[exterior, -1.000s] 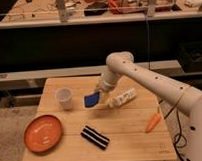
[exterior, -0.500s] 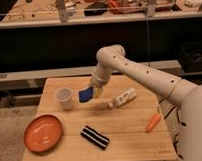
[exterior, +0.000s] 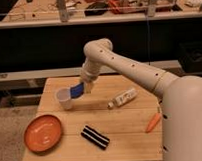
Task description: Place the white sponge in the ceramic cup
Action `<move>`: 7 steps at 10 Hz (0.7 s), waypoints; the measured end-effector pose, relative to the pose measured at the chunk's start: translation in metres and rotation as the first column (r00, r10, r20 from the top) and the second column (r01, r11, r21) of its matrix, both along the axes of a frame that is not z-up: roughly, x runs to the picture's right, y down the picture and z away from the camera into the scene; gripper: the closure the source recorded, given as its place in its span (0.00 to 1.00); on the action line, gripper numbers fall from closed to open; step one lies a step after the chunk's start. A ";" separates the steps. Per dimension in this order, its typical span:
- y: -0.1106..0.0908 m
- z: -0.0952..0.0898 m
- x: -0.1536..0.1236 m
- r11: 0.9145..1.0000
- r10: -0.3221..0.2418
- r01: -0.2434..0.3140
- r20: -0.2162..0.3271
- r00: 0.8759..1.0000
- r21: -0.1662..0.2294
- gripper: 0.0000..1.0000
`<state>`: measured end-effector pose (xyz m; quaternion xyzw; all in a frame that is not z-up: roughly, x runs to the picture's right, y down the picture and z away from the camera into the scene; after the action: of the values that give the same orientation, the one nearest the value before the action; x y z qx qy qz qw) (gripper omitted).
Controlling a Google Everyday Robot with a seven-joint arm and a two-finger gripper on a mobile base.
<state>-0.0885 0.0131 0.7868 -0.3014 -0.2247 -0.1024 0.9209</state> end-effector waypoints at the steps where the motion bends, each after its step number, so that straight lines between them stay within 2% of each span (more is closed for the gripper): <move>1: -0.005 0.002 -0.008 1.000 -0.008 0.008 0.003 1.000 0.004 1.00; 7: -0.019 0.015 -0.055 0.997 -0.061 0.059 0.036 0.998 0.039 1.00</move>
<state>-0.1438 -0.0055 0.8014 -0.2885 -0.2305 -0.1399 0.9187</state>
